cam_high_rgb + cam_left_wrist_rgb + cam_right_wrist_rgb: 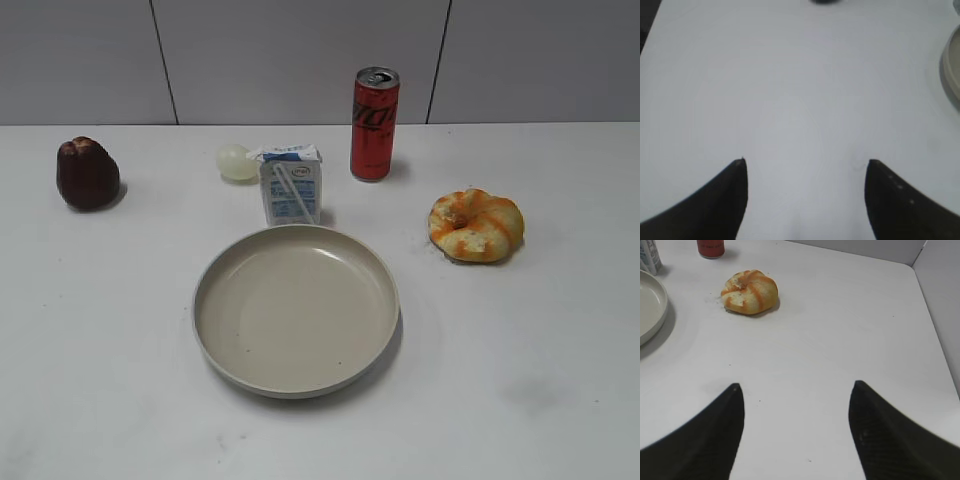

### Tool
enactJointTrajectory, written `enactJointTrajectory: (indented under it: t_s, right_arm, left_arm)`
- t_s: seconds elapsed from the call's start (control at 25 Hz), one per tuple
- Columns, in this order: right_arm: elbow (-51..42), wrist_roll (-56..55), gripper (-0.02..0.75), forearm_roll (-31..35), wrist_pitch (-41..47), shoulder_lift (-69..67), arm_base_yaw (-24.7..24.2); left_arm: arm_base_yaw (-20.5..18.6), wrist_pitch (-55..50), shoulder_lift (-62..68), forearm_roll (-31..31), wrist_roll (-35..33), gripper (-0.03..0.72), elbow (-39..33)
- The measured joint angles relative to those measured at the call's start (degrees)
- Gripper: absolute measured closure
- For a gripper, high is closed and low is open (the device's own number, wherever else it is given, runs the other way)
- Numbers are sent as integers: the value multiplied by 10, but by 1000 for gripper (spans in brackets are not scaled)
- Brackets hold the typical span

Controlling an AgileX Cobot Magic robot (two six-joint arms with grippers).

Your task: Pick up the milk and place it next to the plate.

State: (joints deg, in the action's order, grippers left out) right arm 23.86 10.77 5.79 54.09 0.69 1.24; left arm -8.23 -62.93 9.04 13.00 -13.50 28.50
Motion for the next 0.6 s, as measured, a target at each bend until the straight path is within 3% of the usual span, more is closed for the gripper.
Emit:
enactJointTrajectory:
  t_s: [0.2,0.6]
  right_arm:
    - [0,0,241,0,0,0,0]
    - [0,0,241,1,0,0,0]
  left_arm:
    - [0,0,-80,1,0,146,0]
    - [0,1,-84,1,0,218,0]
